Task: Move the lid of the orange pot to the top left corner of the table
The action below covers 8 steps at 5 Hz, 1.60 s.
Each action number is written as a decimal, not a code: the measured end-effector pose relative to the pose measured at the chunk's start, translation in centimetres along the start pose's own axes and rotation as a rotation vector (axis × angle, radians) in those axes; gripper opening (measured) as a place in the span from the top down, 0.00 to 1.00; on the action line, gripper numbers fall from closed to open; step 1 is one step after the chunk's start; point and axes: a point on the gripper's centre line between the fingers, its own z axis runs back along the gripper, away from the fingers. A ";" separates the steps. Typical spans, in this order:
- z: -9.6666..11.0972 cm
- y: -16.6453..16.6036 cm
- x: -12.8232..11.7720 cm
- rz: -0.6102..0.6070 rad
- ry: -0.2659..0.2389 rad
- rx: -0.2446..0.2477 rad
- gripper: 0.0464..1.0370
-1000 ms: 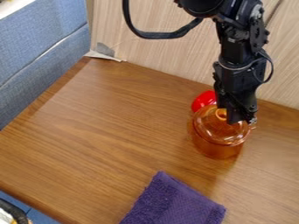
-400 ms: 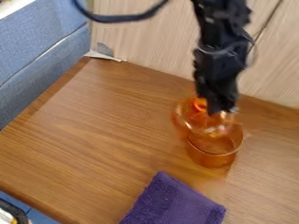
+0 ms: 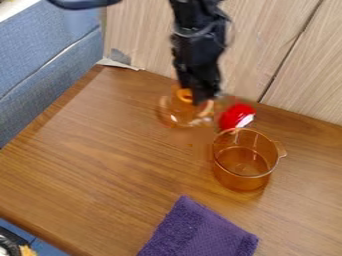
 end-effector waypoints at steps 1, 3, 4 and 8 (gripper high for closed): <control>-1.7 4.9 -0.1 0.095 0.026 0.028 0.66; -5.6 11.1 -1.6 0.238 0.113 0.047 0.66; -7.5 12.4 -2.1 0.251 0.180 0.065 0.66; -9.1 11.8 -3.1 0.274 0.199 0.018 0.07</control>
